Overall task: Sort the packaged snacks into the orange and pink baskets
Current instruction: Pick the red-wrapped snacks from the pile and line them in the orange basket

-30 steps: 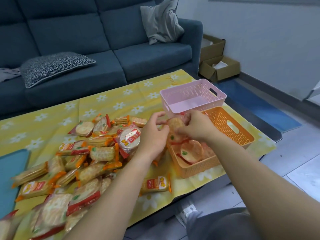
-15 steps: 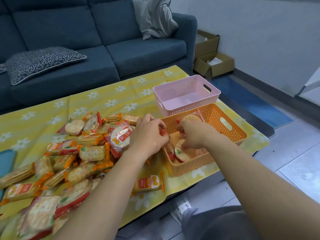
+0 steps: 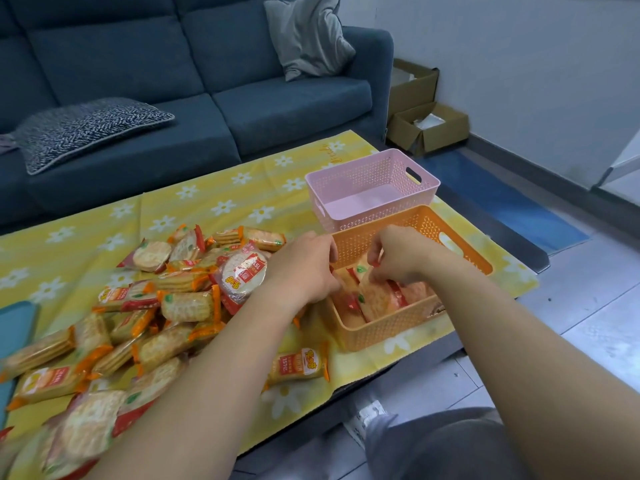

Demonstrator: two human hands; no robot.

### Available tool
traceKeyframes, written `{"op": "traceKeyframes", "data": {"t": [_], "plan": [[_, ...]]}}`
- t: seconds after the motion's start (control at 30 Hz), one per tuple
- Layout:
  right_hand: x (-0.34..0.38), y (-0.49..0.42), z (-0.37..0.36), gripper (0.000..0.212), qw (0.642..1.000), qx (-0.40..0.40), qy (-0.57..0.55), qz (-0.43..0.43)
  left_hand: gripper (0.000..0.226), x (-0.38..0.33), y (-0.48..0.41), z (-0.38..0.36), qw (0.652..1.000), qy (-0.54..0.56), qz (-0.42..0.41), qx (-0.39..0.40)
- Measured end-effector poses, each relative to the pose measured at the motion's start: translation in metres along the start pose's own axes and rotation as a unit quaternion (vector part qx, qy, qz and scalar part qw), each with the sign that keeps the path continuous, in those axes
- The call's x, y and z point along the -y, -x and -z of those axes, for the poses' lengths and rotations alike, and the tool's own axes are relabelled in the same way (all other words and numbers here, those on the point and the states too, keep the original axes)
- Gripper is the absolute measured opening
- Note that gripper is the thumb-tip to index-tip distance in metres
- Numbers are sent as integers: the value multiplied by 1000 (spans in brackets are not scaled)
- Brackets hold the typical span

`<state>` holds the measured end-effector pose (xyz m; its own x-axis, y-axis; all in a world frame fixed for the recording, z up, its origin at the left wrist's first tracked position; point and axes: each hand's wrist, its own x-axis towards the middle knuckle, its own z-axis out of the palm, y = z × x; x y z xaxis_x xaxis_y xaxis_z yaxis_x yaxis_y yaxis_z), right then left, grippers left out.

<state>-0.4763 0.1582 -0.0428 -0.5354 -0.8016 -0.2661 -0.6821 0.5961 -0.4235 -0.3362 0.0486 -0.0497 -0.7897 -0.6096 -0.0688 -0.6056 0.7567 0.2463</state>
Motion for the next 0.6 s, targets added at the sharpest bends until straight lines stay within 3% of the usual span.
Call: {"op": "traceKeyframes", "data": {"t": [0.1, 0.17, 0.3, 0.4, 0.53, 0.6], "plan": [[0, -10, -1, 19, 988, -103, -112, -8, 31, -2, 4, -1, 996, -54, 2, -72], [4, -17, -10, 23, 974, -154, -167, -10, 41, -5, 5, -6, 994, -84, 9, -71], [18, -26, -32, 21, 968, -117, -220, 7, 66, -11, 5, -22, 994, -89, 17, -64], [24, -28, -31, 13, 971, -87, -219, 28, 79, -5, 4, -26, 997, -39, -26, -64], [13, -28, -19, 21, 941, -57, -334, 0, 57, -1, 1, -23, 999, -25, -24, -24], [-3, -31, -14, 21, 966, -135, -220, -16, 38, -2, 1, -22, 999, -40, -26, -25]]}}
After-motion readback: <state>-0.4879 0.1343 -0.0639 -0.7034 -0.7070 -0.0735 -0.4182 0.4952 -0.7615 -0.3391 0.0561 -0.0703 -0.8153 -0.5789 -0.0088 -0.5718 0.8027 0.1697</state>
